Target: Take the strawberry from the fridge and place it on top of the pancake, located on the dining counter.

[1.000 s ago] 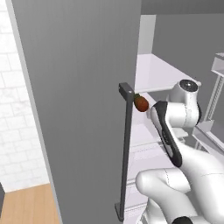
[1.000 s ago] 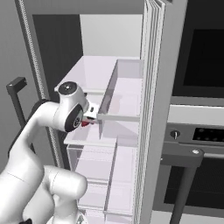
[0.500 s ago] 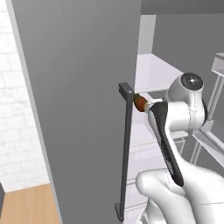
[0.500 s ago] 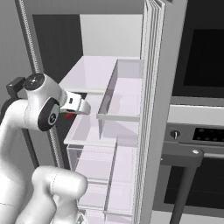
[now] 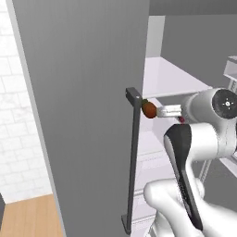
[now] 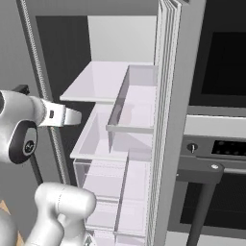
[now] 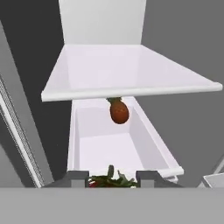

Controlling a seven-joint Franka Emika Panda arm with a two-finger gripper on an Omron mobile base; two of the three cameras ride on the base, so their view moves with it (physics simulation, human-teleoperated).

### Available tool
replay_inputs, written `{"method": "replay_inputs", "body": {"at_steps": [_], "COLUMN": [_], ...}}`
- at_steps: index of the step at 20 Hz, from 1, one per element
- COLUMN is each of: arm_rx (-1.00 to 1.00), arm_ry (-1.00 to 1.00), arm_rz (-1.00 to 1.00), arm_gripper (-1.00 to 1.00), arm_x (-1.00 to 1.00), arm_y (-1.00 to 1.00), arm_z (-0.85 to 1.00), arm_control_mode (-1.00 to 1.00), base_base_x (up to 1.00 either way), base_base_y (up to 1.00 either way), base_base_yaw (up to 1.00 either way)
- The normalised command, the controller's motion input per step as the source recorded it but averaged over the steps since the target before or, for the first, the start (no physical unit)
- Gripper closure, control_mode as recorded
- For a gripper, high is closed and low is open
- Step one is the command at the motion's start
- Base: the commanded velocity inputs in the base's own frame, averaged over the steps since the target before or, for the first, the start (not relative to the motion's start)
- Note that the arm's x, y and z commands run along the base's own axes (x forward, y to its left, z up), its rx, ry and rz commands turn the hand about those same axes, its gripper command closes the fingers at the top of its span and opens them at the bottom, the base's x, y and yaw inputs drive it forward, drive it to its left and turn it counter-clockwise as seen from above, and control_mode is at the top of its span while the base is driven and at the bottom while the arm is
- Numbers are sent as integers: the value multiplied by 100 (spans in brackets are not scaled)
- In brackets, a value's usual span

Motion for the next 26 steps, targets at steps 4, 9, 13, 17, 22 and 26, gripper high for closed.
{"method": "replay_inputs", "body": {"at_steps": [4, 9, 13, 17, 22, 26], "arm_rx": [0, 0, 0, 0, 0, 0], "arm_ry": [0, 0, 0, 0, 0, 0], "arm_rz": [0, 0, 0, 0, 0, 0], "arm_gripper": [100, 100, 100, 100, 100, 100], "arm_x": [0, 0, 0, 0, 0, 0], "arm_y": [0, 0, 0, 0, 0, 0], "arm_z": [0, 0, 0, 0, 0, 0], "arm_control_mode": [100, 100, 100, 100, 100, 100], "base_base_x": [-100, -100, -100, -100, -57, -19], "base_base_y": [39, 31, -24, -87, -100, -100], "base_base_yaw": [1, 0, 0, -2, -35, -39]}}
